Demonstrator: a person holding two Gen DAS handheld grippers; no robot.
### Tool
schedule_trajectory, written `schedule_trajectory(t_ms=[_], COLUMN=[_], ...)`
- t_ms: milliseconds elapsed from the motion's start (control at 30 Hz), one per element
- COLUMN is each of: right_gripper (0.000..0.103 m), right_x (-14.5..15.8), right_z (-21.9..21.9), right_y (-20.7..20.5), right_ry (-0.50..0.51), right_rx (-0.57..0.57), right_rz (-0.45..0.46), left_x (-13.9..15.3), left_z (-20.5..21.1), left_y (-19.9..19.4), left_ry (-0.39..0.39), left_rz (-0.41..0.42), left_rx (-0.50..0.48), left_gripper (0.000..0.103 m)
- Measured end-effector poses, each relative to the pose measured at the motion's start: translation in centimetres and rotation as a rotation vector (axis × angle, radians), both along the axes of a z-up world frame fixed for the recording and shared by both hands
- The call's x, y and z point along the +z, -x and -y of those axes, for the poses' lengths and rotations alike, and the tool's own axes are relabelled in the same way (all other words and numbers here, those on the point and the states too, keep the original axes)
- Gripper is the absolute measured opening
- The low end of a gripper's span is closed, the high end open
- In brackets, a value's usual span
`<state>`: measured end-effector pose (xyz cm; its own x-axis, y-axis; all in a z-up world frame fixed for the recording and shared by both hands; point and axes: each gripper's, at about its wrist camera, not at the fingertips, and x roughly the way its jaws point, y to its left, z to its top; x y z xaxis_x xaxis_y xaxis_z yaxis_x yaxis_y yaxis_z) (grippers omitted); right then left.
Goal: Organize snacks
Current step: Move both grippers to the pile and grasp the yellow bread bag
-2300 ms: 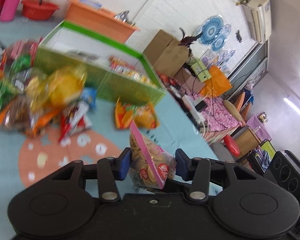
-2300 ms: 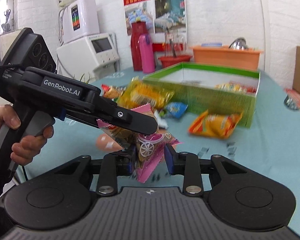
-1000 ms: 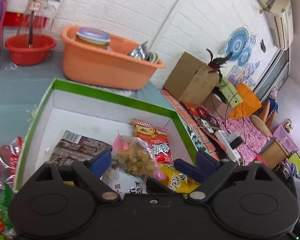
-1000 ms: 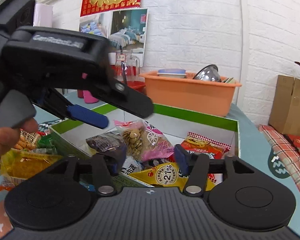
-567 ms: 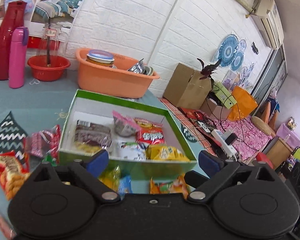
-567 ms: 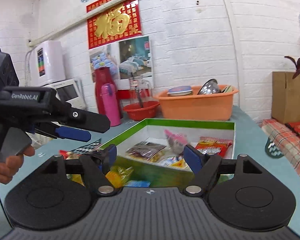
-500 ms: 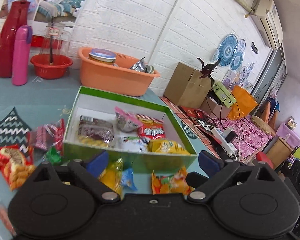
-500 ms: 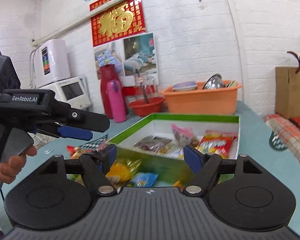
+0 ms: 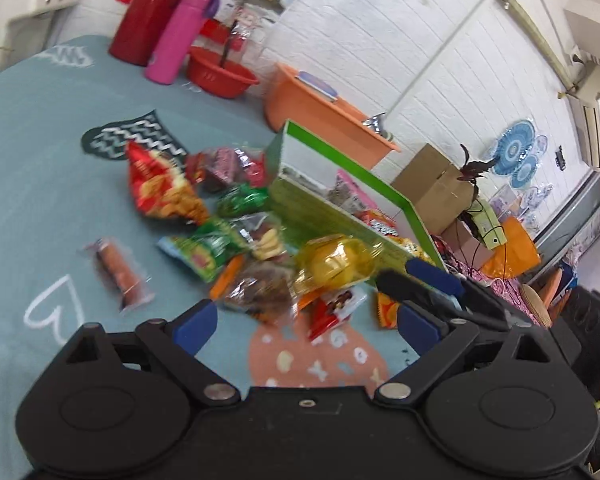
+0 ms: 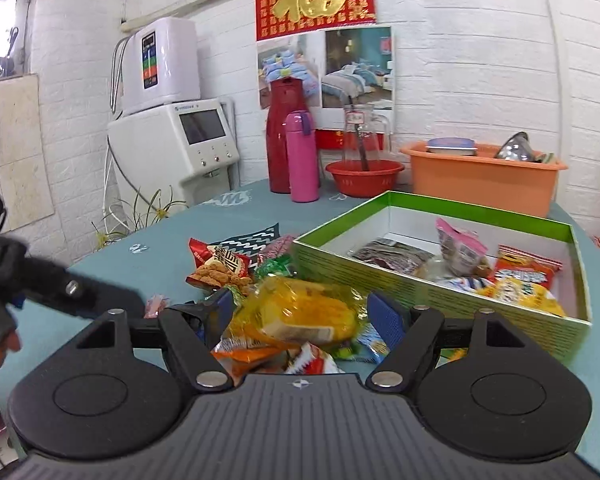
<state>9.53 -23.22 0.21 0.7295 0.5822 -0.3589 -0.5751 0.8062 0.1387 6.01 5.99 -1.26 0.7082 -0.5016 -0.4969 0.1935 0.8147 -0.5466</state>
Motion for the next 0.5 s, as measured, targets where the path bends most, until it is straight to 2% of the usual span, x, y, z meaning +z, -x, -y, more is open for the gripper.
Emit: schedule_trajectory(t_ms=[167,200,233,300,367,500], right_gripper=[0.102,0.055,0.053,0.037,0.029,0.028], right_x=[-0.8,-1.0,-1.1,-1.2,-1.4,-2.3], right_z=[-2.3,-2.4,-2.1,-0.6,1.1,4.2], right_y=[-1.4,-1.6,-1.7,-1.2,-0.1,2.5], right_ry=[0.019,0.040,0.043,0.005,-0.001,-0.034], right_rx=[0.005,-0.004,-0.003,-0.008,-0.035,-0.061], right_rz=[-0.008,-0.015,-0.041,-0.073,-0.086,-0.130], left_x=[-0.5,-0.5,-0.6,-0.7,-0.9,-1.4], left_z=[-1.0,-1.0,-1.1,-0.8,-0.3,1.2], left_y=[0.8,0.9,1.0,1.2,1.1,0.5], left_ry=[0.019,0.031,0.043,0.055,0.070,0.115], left_rz=[-0.011,-0.011,-0.011,-0.009,-0.013,-0.021], left_rx=[0.002,-0.008,-0.018,-0.042,-0.062,-0.127], left_gripper=[0.103,0.103,0.103,0.103,0.103,0.103])
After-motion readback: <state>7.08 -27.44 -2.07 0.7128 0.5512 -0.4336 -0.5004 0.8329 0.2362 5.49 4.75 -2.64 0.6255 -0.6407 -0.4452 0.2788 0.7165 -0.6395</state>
